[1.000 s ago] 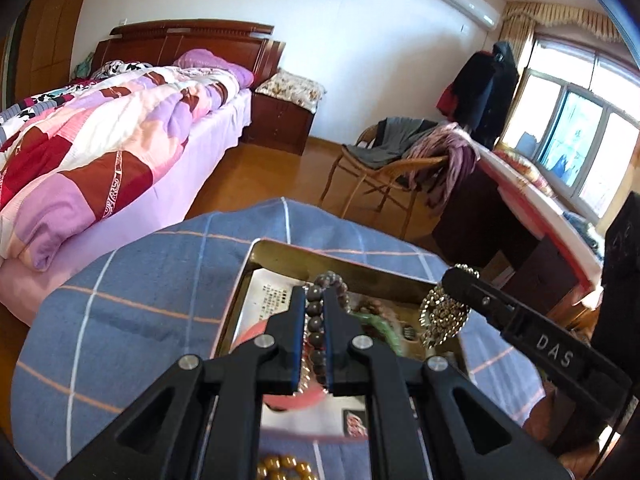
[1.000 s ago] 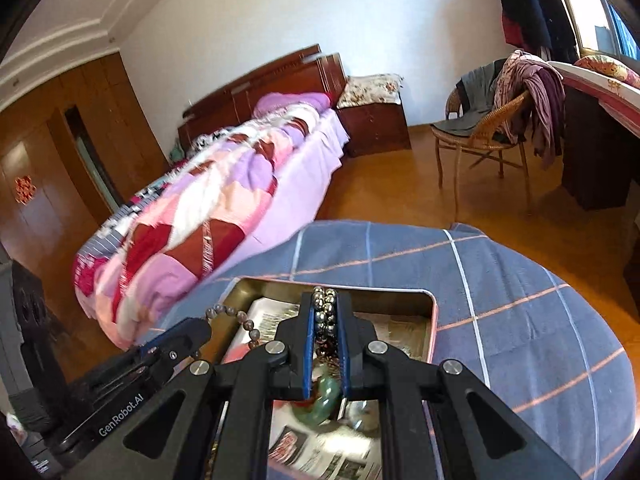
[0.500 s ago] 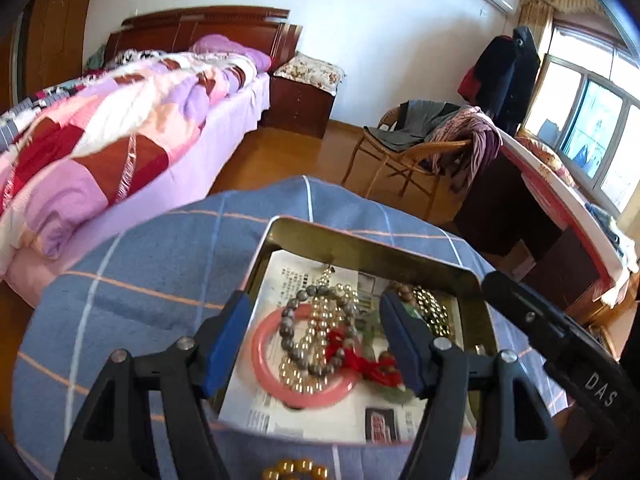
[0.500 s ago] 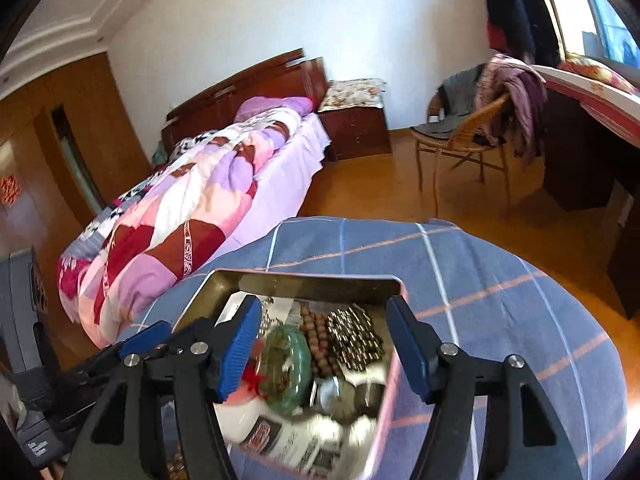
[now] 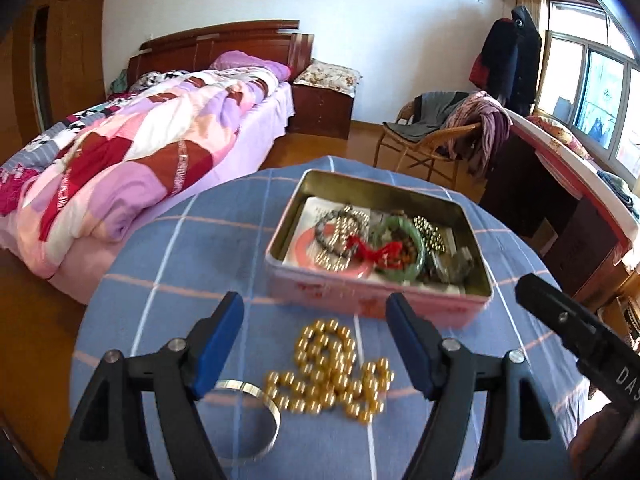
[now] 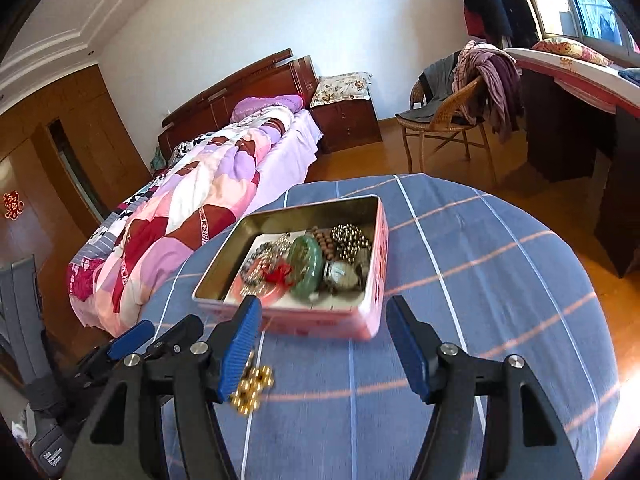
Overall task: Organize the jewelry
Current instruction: 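Move both tools back to the gold pearl strand and silver bangle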
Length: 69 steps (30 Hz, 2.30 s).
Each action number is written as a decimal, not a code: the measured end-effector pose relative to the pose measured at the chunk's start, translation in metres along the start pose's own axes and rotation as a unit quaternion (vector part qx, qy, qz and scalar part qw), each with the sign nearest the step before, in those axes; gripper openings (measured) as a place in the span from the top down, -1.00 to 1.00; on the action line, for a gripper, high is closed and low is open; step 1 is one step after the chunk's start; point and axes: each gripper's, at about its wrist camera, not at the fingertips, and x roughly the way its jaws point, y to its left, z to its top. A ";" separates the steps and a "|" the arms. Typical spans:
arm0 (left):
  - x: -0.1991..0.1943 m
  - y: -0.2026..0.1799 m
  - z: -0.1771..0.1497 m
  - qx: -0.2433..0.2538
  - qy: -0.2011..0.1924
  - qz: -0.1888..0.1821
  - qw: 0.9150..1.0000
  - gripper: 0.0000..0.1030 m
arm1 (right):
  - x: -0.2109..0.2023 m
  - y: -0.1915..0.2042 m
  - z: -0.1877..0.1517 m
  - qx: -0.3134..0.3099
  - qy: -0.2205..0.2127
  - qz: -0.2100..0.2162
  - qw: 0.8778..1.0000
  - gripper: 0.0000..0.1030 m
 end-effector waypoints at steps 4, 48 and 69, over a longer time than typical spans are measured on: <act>-0.018 0.000 -0.011 0.007 -0.008 0.021 1.000 -0.47 | -0.022 0.004 -0.011 -0.009 -0.012 -0.006 1.000 -0.27; -0.045 0.072 -0.096 -0.051 0.024 0.025 0.998 -0.71 | -0.081 0.038 -0.077 -0.099 -0.029 -0.011 0.995 -0.27; 0.031 0.051 -0.060 -0.002 0.114 0.041 0.993 -0.63 | -0.034 0.011 -0.072 -0.059 0.027 -0.025 0.998 -0.27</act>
